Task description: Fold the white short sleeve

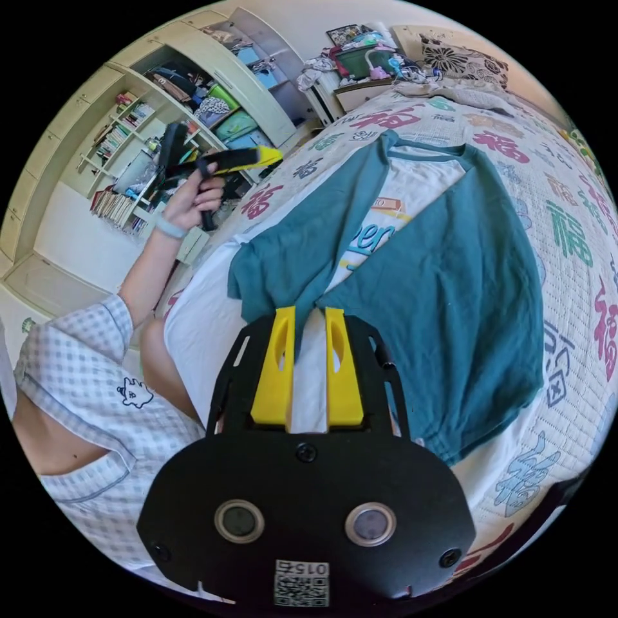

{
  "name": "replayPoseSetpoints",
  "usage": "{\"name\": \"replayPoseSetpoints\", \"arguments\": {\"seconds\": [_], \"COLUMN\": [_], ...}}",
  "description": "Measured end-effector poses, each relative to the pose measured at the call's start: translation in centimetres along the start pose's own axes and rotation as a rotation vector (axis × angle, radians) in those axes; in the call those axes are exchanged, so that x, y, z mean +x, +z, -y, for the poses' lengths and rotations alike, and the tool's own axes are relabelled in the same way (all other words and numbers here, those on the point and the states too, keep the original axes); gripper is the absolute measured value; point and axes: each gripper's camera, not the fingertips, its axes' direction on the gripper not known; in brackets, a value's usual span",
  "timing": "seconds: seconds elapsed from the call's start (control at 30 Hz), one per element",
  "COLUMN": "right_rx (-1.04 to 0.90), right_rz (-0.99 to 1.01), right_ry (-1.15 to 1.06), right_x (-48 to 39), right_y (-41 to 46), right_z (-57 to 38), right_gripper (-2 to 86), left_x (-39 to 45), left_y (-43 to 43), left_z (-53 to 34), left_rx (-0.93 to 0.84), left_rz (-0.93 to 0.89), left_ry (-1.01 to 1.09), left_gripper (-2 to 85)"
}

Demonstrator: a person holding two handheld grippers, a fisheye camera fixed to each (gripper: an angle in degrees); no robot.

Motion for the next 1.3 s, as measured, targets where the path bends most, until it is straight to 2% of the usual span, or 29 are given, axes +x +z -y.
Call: {"name": "replayPoseSetpoints", "arguments": {"seconds": [0.07,0.23,0.33,0.43,0.53,0.63,0.73,0.8,0.87,1.0,1.13,1.3], "right_rx": [-0.011,-0.01,-0.011,0.014,-0.024,-0.068,0.034,0.095,0.167,0.135,-0.006,0.039], "right_rz": [-0.027,0.03,0.009,0.034,0.033,-0.056,-0.136,-0.152,-0.194,-0.259,-0.195,-0.081], "right_ry": [0.01,0.089,0.103,0.1,0.104,0.08,0.04,0.038,0.035,0.076,0.192,0.218], "right_x": [-0.7,-1.1,-2.0,-3.1,-3.9,-5.1,-6.1,-5.9,-5.0,-2.7,0.9,1.9], "right_y": [0.3,0.8,0.5,-0.2,0.2,0.5,-1.8,-3.1,-3.8,-2.0,1.4,1.5], "right_z": [-0.3,0.5,1.2,1.8,3.0,4.4,6.2,8.4,12.5,19.4,25.1,28.1], "right_gripper": [7.6,3.4,0.8,0.2,0.5,2.5,4.8,5.6,6.8,8.3,8.7,0.3], "left_x": [0.7,-0.6,-2.0,-3.0,-4.7,-5.4,-4.6,-4.9,-6.4,-8.1,-9.7,-11.5], "left_y": [-2.8,-1.7,-1.0,-3.4,-4.7,-5.9,-8.1,-8.2,-6.6,-4.7,-4.6,-5.9], "left_z": [-5.5,-10.2,-10.1,-11.0,-11.7,-12.0,-12.1,-12.0,-12.0,-12.2,-11.8,-12.2], "left_rx": [-0.008,-0.053,-0.111,-0.017,-0.006,-0.009,0.016,-0.001,-0.044,-0.07,-0.041,0.01], "left_rz": [0.126,0.171,0.118,0.094,0.087,0.066,0.067,-0.006,-0.177,-0.206,-0.218,-0.232], "left_ry": [-0.026,-0.098,-0.117,-0.143,-0.187,-0.193,-0.141,-0.152,-0.208,-0.302,-0.345,-0.377], "left_gripper": [8.9,8.2,5.0,1.6,1.1,2.8,6.5,7.4,8.6,10.2,7.0,0.0]}}
